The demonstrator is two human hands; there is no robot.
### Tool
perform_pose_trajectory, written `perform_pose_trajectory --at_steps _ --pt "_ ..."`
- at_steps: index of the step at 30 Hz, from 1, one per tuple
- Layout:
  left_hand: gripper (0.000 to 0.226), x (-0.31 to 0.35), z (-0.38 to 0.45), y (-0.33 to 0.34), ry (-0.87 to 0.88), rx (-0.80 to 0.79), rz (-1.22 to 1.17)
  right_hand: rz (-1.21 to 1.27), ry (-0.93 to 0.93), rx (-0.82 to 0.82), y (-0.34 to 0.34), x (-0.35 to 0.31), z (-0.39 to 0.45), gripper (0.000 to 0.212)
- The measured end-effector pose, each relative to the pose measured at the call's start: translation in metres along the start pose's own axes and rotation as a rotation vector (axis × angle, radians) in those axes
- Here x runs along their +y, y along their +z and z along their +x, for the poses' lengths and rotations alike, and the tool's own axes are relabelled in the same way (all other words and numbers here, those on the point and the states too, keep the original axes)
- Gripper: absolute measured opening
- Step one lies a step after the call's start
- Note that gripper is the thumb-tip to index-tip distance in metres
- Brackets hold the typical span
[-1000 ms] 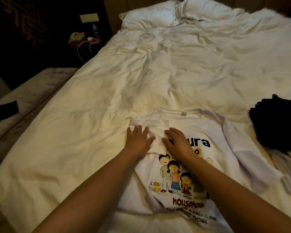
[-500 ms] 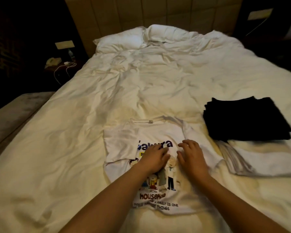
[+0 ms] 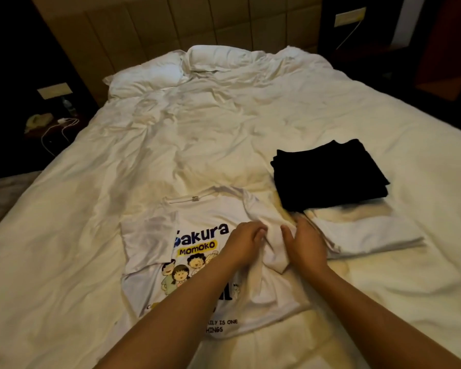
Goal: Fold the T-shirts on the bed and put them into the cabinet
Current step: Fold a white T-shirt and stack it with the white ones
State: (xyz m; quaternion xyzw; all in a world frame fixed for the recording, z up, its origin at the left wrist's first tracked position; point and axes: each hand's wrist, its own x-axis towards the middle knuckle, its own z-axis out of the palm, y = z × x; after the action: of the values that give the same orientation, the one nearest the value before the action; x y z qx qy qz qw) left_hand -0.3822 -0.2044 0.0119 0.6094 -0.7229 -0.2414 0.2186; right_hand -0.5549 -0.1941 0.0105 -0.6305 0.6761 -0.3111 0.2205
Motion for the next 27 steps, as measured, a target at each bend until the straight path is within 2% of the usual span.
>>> perform_pose_trajectory --at_steps 3,5,8,11,15,18,23,25,27 --pt "0.024 -0.006 0.011 0.004 -0.136 0.033 -0.166 -0.066 -0.062 -0.033 -0.002 -0.001 0.008 0.033" --pt "0.017 -0.008 0.021 0.004 -0.235 0.081 -0.301 -0.035 -0.076 0.014 -0.004 -0.001 0.012 0.016" --pt "0.021 0.000 0.042 0.001 -0.420 0.142 -0.539 0.081 -0.027 0.091 -0.008 -0.005 0.012 0.013" --pt "0.024 0.005 0.058 0.000 -0.452 0.087 -0.699 0.135 0.038 0.060 -0.013 -0.007 0.008 0.016" --pt "0.039 -0.001 0.072 0.007 -0.271 -0.007 -0.482 0.194 0.150 -0.011 -0.019 -0.002 0.014 0.018" --pt "0.034 -0.002 0.081 0.011 -0.191 0.014 -0.390 0.186 0.198 -0.070 -0.024 -0.001 0.019 0.021" --pt "0.025 -0.017 0.102 0.002 -0.251 0.229 -0.380 0.199 0.254 -0.124 -0.027 0.000 0.018 0.025" --pt "0.029 -0.024 0.111 -0.005 -0.241 0.217 -0.249 0.203 0.251 -0.122 -0.028 0.002 0.017 0.023" --pt "0.036 -0.026 0.116 -0.009 -0.222 0.130 -0.109 0.218 0.246 -0.109 -0.029 0.005 0.016 0.017"
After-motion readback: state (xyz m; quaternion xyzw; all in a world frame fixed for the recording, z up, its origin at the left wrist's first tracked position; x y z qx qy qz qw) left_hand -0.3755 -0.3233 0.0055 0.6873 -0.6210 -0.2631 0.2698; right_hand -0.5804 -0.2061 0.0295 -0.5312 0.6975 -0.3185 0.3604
